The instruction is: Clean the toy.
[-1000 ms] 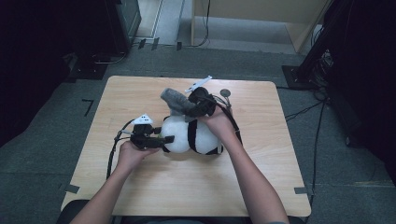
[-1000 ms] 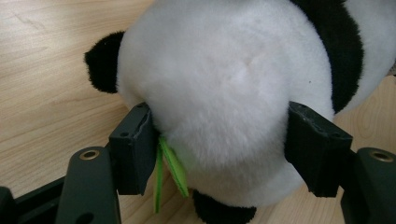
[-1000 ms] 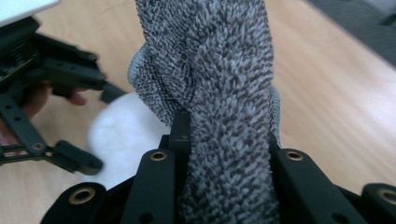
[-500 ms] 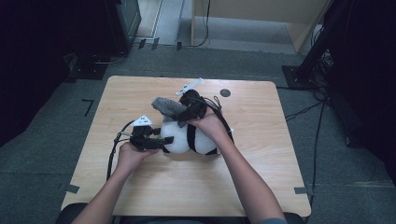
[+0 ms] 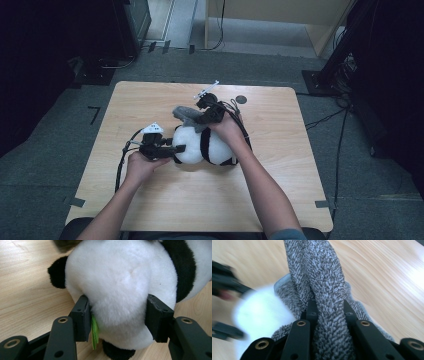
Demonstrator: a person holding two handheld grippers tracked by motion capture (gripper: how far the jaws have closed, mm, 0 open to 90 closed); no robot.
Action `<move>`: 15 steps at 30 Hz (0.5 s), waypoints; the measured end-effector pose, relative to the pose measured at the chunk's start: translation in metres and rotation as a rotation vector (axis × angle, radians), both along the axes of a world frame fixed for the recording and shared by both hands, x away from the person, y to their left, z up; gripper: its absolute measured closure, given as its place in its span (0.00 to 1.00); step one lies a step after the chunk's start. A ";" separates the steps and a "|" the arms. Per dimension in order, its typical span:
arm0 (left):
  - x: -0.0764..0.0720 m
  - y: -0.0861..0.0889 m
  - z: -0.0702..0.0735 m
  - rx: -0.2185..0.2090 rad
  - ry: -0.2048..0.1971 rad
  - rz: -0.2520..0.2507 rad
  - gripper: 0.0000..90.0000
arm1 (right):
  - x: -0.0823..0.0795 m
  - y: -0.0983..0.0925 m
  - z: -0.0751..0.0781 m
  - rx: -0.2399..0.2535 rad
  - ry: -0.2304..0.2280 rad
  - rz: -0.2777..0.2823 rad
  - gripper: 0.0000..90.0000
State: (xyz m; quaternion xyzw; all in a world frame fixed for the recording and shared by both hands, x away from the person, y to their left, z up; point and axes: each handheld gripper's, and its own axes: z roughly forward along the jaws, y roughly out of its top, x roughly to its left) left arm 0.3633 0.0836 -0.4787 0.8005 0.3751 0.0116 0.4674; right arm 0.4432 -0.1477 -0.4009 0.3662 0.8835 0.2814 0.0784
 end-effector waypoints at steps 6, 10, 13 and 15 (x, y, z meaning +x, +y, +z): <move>0.000 -0.001 0.000 -0.001 -0.002 -0.005 0.50 | 0.009 -0.036 -0.004 -0.010 0.017 -0.071 0.84; 0.000 -0.001 0.000 -0.001 -0.001 -0.005 0.50 | 0.014 -0.058 -0.008 0.009 0.050 -0.123 0.85; 0.000 0.000 0.000 -0.003 0.000 -0.006 0.50 | 0.014 -0.072 -0.012 0.012 0.047 -0.156 0.84; 0.001 0.000 0.000 -0.004 0.000 -0.007 0.50 | 0.015 -0.081 -0.017 0.027 0.055 -0.176 0.84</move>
